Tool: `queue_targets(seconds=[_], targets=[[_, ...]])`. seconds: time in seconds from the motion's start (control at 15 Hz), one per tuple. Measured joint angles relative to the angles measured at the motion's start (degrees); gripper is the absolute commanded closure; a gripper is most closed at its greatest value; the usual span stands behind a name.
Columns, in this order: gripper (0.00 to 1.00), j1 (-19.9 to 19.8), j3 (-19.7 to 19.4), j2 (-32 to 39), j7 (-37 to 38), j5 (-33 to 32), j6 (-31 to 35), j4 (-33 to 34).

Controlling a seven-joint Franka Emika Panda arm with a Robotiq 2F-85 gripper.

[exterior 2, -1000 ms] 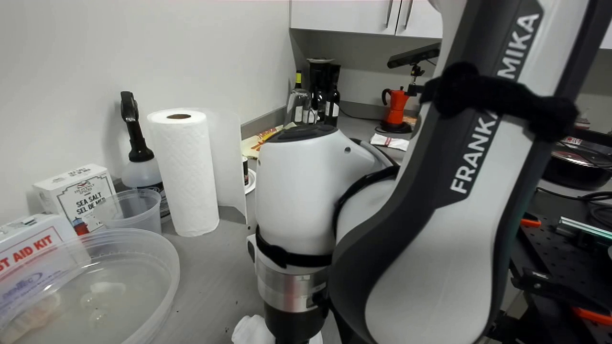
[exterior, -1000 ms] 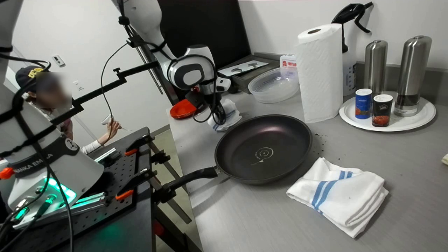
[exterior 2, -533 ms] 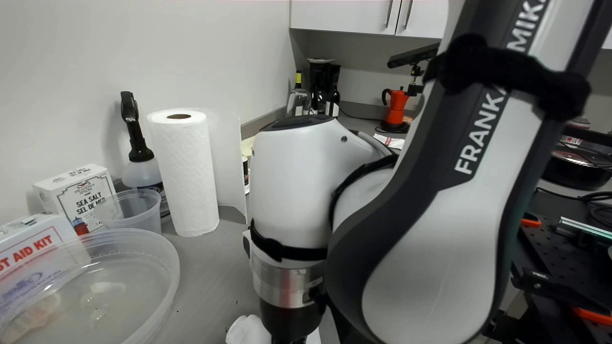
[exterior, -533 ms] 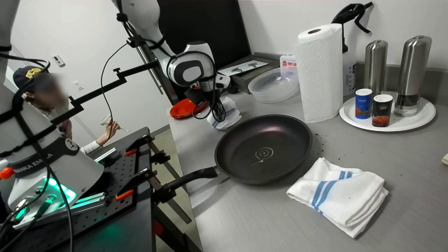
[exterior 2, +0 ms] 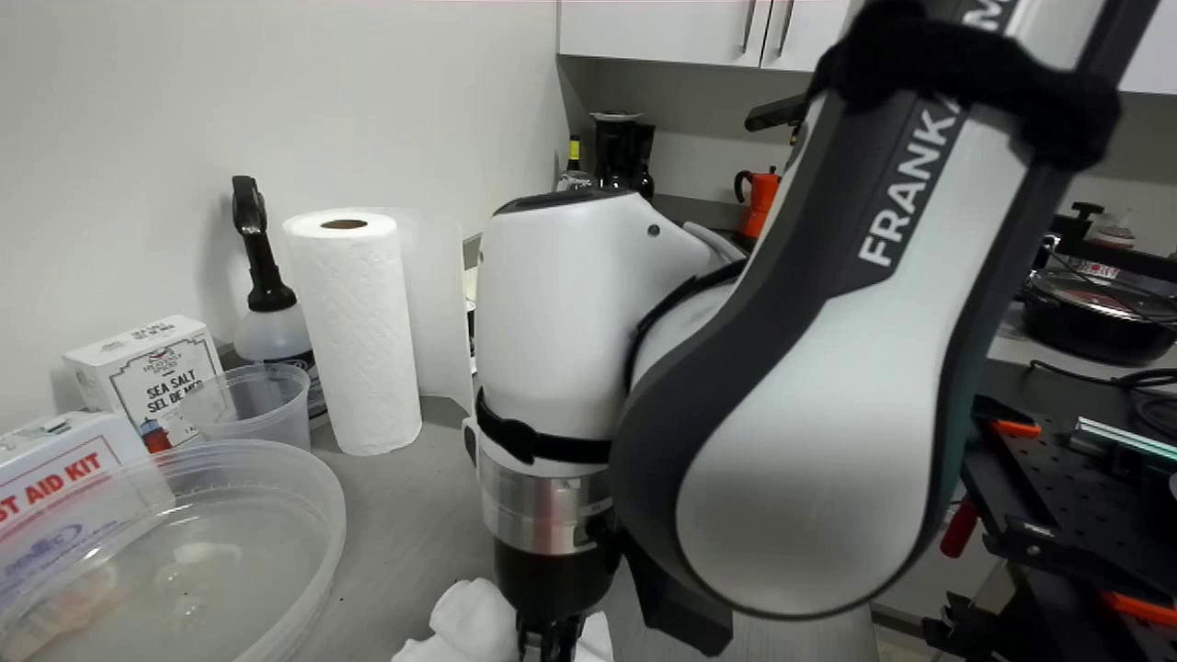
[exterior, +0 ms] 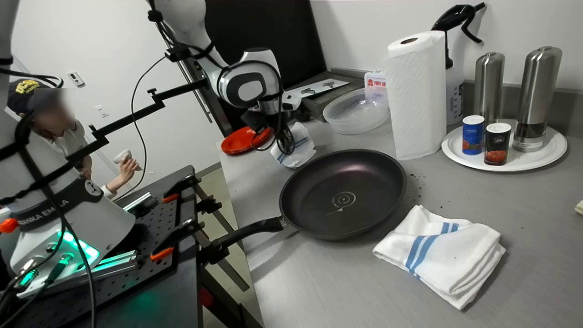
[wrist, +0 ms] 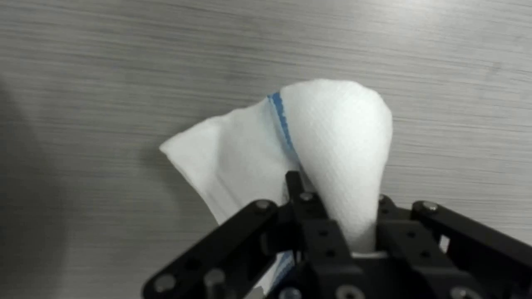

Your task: Pick up the towel on the left and use it to wipe the inside of the pan

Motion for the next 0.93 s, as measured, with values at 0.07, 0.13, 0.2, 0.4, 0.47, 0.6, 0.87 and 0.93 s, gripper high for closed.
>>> queue_targets(seconds=[0.07,0.13,0.2,0.4,0.47,0.6,0.87,0.93], targets=[[0.96,-0.14,-0.43,-0.83,0.00,0.00,-0.01,-0.35],[0.96,-0.16,-1.19,-1.83,0.00,-0.05,-0.04,-0.75],[0.96,-0.23,-2.15,-3.05,0.00,-0.06,-0.38,-1.24],[0.96,-1.66,-4.81,-8.37,0.07,-0.06,-5.15,-3.19],[0.96,-2.74,-5.07,-10.72,0.14,-0.04,-8.05,-3.95],[0.96,-5.21,-5.07,-15.99,0.44,0.14,-14.40,-5.43],[0.96,-8.47,-4.98,-25.74,2.15,0.60,-24.30,-7.56],[0.96,-8.90,-4.98,-27.69,2.63,0.69,-25.88,-8.03]])
